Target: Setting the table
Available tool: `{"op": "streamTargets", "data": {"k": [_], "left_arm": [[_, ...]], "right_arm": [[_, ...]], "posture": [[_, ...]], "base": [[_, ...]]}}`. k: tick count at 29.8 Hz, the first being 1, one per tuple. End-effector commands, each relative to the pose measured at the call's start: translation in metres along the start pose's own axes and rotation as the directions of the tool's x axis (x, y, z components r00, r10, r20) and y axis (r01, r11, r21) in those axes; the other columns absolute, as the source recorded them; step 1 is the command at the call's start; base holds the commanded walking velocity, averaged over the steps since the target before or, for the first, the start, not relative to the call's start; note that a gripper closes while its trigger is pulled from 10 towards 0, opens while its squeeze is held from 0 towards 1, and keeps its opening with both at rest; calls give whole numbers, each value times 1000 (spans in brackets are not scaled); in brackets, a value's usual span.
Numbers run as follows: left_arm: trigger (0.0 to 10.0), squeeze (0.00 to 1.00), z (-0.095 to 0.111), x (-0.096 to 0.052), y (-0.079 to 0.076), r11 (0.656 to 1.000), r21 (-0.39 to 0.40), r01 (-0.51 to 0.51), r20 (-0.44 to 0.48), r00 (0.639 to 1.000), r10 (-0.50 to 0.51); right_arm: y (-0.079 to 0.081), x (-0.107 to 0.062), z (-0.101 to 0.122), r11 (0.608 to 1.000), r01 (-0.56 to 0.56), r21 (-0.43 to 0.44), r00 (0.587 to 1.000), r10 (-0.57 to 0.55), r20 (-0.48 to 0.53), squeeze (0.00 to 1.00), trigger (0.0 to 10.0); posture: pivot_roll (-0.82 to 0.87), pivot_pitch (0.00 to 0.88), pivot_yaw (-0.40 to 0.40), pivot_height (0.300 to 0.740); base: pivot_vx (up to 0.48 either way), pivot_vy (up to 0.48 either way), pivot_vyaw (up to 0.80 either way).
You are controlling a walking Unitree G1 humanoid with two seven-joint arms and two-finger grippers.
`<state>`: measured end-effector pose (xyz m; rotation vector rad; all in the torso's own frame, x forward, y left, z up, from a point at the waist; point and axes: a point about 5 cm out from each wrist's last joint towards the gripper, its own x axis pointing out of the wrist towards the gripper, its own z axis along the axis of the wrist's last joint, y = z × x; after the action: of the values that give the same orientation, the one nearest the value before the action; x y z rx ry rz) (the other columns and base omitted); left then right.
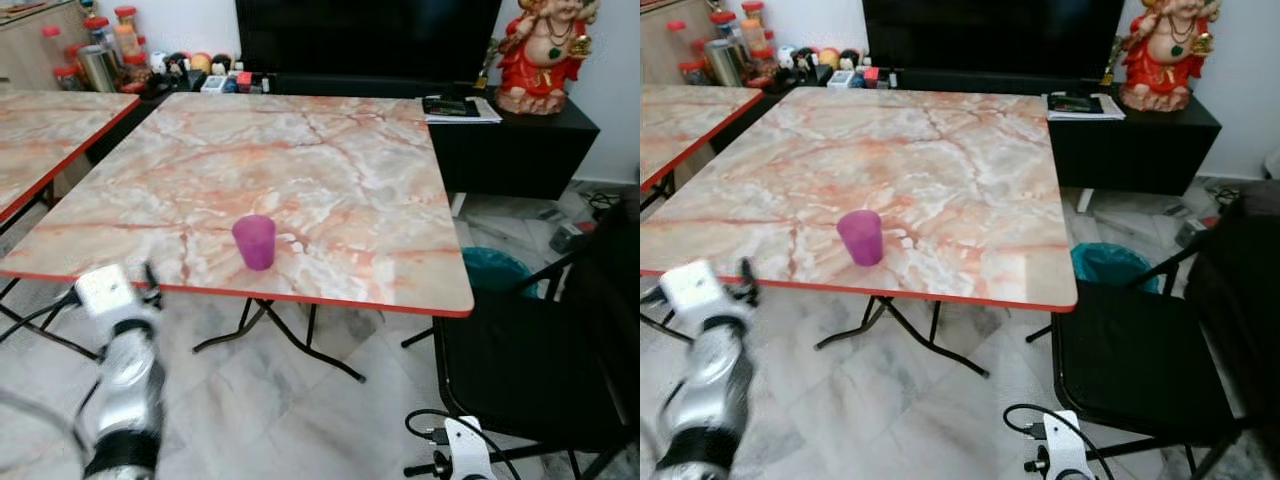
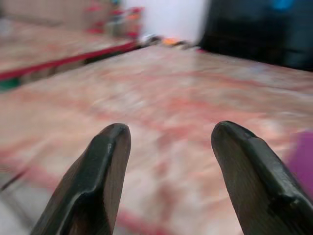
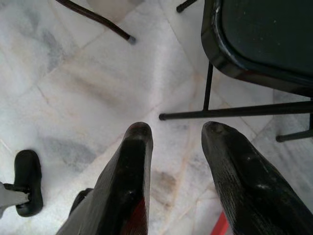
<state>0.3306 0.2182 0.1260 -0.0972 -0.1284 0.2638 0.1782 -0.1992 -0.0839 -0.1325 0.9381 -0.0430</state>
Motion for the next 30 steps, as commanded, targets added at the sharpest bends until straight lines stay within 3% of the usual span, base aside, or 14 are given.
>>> {"op": "streamTargets", "data": {"k": [1,5,9,17,30], "left_arm": [[10000,0,7,9,-18,993,77,87,-14,996,-86],[10000,0,16,19,-33,991,51,123,-23,992,-122],[10000,0,19,23,-35,993,39,115,-27,993,-114],[10000,0,55,39,-44,992,7,124,66,990,-124],[10000,0,66,34,-54,986,-20,167,114,980,-164]], "right_arm": [[-1,0,2,1000,10,19,1000,-10,10,0,10000],[0,0,2,999,11,31,1000,-11,13,0,10000],[0,0,2,999,14,37,1000,-15,16,0,10000],[1,0,2,999,14,35,1000,-15,15,0,10000],[2,0,1,999,13,31,1000,-13,9,0,10000]], "posture": [[-46,0,6,740],[-57,0,14,740],[-62,0,16,740],[-56,0,16,740],[-58,0,20,740]], "base": [[0,0,0],[143,0,0],[301,0,0],[317,0,0],[326,0,0]]}}
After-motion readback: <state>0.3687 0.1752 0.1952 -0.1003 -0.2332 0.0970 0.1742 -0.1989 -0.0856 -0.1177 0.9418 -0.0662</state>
